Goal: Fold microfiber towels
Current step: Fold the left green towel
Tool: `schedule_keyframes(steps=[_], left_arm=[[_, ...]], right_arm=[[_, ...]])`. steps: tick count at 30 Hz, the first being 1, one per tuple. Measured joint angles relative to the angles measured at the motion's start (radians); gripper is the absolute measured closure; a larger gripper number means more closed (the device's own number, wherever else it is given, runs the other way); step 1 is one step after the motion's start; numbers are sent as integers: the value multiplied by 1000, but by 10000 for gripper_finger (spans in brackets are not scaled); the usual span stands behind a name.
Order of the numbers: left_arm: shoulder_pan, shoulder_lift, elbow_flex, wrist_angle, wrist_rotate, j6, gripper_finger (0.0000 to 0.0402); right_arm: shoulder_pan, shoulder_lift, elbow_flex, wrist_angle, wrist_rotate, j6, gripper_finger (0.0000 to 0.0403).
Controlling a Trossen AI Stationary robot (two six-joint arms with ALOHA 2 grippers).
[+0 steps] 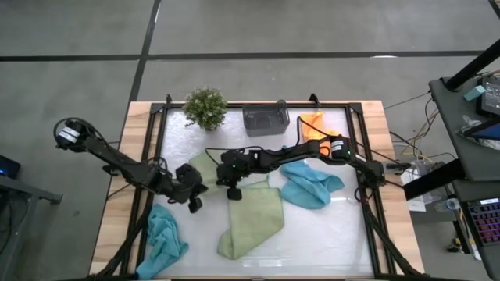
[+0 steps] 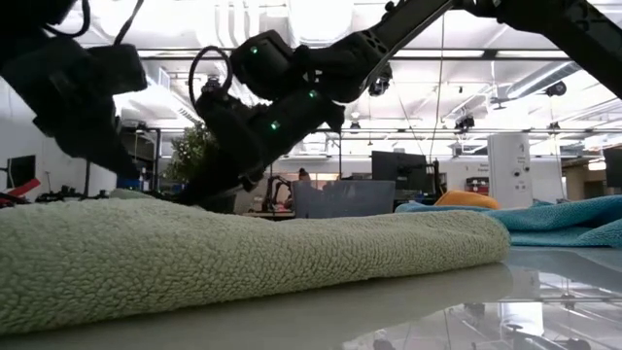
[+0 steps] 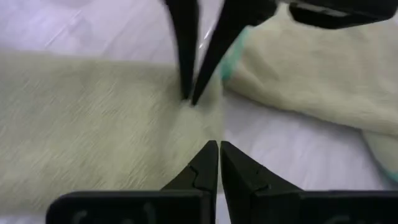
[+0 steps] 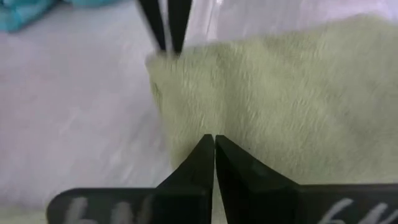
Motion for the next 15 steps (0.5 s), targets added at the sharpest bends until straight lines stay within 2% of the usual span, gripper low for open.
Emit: schedule_keyframes(steps=[8,12,15], left_arm=[[0,161,-35,148,3,1,398],[0,247,-35,186,86,-3,398],[0,283,-33,199,104,-24,398]], right_arm=[[5,1,-11,20,-1,20,394],[3,8,-41,20,0,31,394],[-8,8,-51,23,-4,36,394]])
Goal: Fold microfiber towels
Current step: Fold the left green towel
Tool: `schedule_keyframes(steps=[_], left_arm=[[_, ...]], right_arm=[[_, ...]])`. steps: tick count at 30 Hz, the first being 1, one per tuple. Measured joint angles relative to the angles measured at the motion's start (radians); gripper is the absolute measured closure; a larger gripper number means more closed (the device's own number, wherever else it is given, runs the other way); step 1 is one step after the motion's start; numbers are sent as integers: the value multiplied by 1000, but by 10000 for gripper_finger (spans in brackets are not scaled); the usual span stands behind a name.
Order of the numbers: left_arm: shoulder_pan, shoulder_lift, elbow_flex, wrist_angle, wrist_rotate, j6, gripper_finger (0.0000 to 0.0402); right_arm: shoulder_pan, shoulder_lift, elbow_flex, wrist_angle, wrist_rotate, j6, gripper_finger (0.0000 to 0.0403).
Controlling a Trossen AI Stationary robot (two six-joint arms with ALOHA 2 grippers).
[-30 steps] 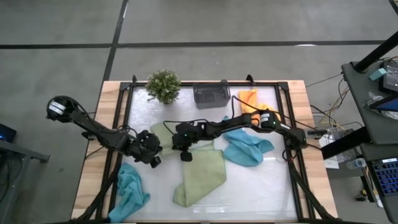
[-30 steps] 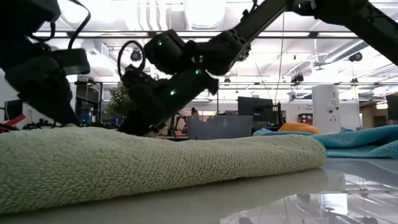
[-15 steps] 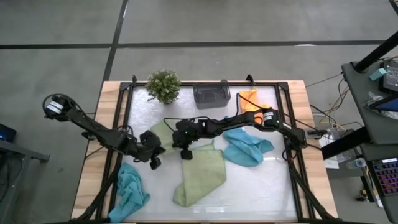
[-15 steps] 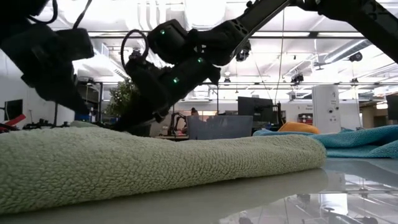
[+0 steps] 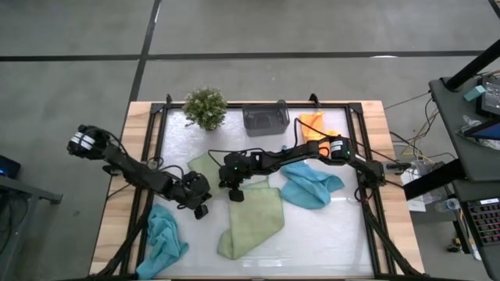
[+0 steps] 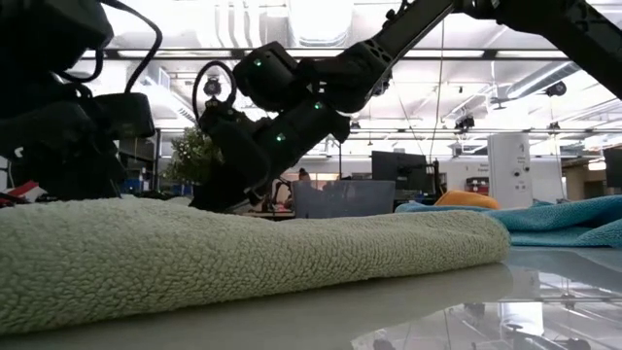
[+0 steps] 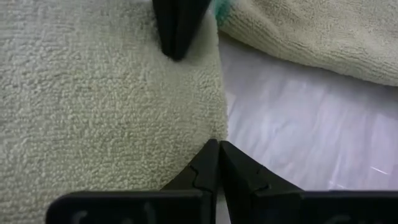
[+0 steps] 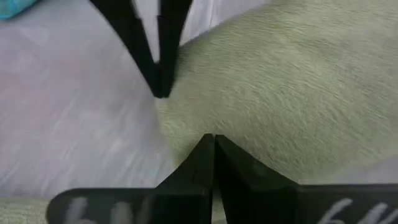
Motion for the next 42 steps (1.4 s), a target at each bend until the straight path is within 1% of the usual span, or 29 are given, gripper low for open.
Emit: schedule_keyframes(steps=[3,6,9,11,15,17,19,24,26,29,31,34,39,42], left_arm=[[0,1,8,-10,5,3,398],[0,-36,17,-36,44,31,398],[-1,-102,21,-36,74,57,398],[-1,-152,21,-46,74,70,398],[0,-246,22,-137,54,76,398],[-1,-289,22,-188,13,80,398],[0,-328,21,-239,-59,83,398],[0,-379,12,-351,-339,86,398],[10,-379,-4,-353,-424,85,398],[45,-348,-26,-333,-522,55,400],[77,-305,-34,-306,-566,9,401],[111,-242,-35,-304,-555,-48,401],[130,-136,-35,-304,-505,-132,401],[130,-84,-35,-304,-500,-181,401]], right_arm=[[-6,0,-1,0,-2,3,394],[-5,-10,-1,-7,3,-4,394],[-6,-30,-2,-30,7,-20,394],[-7,-45,-2,-46,8,-28,394],[-7,-60,-2,-39,7,-36,394],[-8,-61,-2,-9,7,-36,394],[-12,-61,-2,30,10,-34,394],[-23,-48,-2,173,135,-46,394],[-32,-31,-2,238,163,-45,394],[-51,5,-2,318,163,-3,394],[-66,31,0,370,163,39,394],[-84,73,22,390,164,96,394],[-91,107,36,351,164,106,394],[-92,107,36,349,162,116,394]])
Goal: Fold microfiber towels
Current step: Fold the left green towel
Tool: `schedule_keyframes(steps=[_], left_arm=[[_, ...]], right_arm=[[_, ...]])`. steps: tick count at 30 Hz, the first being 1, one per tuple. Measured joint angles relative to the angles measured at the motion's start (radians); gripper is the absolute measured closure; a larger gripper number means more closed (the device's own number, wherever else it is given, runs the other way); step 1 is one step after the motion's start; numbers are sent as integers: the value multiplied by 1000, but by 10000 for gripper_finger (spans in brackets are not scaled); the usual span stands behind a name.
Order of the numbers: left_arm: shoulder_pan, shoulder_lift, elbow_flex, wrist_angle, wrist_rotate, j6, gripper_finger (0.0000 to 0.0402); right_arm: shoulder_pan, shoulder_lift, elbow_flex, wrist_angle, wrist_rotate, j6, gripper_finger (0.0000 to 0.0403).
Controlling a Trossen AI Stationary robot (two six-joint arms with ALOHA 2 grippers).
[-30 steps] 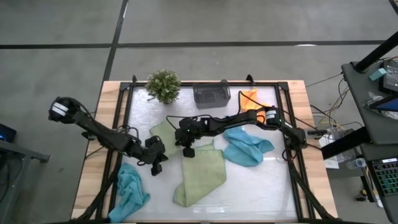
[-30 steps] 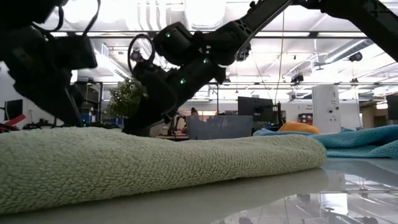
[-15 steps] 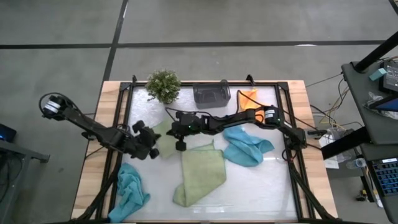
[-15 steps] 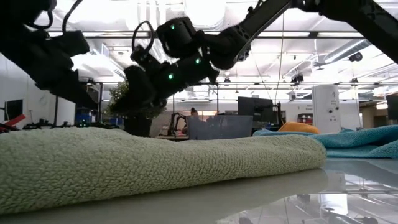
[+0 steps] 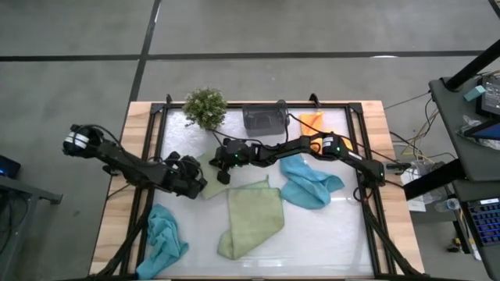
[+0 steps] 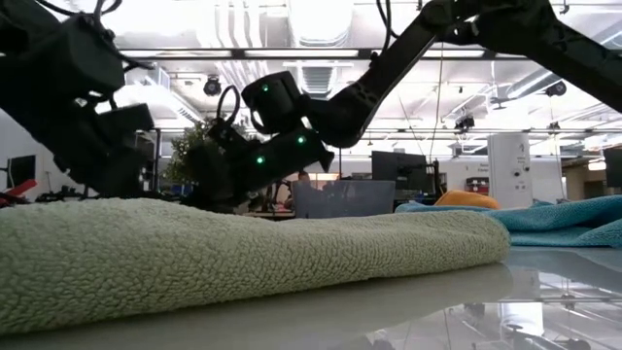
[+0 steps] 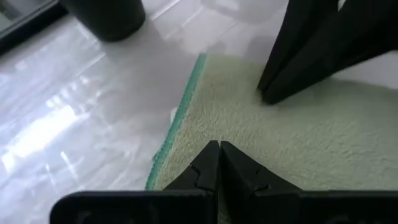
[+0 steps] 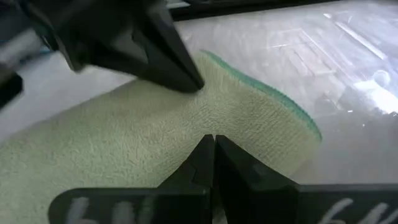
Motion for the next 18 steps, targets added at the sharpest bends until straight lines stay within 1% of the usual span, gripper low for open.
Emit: schedule_keyframes(steps=[3,6,9,12,15,18], left_arm=[[0,29,0,6,3,-51,401],[0,35,16,7,16,-51,401],[0,24,45,7,38,-2,402],[0,10,74,29,41,71,402],[0,1,79,99,59,164,402],[0,1,75,192,121,260,402]], right_arm=[[-2,-4,0,-17,0,-21,394],[0,-26,-12,-21,-6,-60,394],[5,-78,-57,-15,-14,-101,394],[7,-146,-134,19,-32,-137,394],[12,-233,-233,77,-36,-155,394],[13,-322,-326,113,-38,-174,394]])
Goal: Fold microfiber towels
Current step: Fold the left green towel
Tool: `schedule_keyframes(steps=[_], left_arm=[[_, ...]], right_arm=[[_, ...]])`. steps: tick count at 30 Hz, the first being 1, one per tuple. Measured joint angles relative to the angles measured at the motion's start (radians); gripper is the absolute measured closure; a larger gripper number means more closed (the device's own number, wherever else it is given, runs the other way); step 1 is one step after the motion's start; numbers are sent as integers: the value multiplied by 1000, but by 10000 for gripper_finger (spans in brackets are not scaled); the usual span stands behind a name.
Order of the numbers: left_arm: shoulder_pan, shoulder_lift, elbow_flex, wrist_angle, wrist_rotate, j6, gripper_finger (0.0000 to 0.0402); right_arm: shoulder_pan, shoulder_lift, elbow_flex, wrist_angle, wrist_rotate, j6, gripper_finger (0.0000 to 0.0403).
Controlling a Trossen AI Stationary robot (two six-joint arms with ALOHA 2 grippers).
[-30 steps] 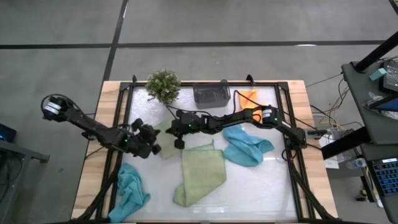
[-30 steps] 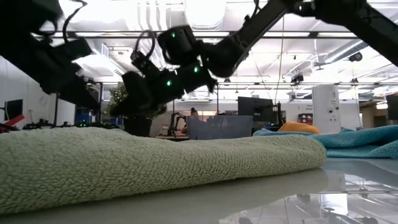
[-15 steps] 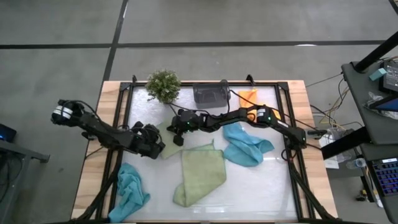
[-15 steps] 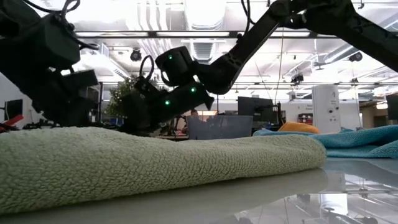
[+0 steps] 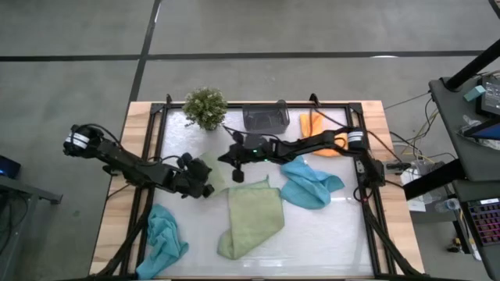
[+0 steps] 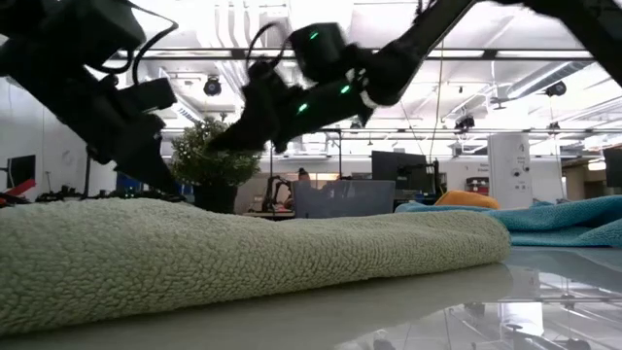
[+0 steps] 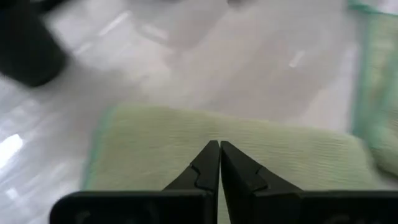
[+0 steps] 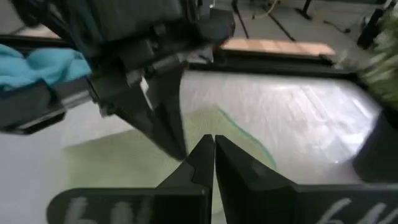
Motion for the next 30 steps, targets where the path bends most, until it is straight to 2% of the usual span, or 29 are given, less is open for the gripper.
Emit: schedule_keyframes(steps=[3,9,14,18,25,30], left_arm=[[0,12,-6,63,61,56,402],[0,52,-6,86,70,74,402],[1,91,-7,85,148,75,402],[12,92,5,84,208,86,402],[95,45,67,23,408,164,402],[206,36,152,-151,657,278,381]], right_arm=[[4,-70,-101,1,0,-2,394],[8,-208,-298,76,2,6,394],[8,-268,-403,75,3,80,394],[8,-292,-465,85,3,55,394],[-9,-306,-531,115,10,-6,394],[-37,-306,-548,124,9,-35,394]])
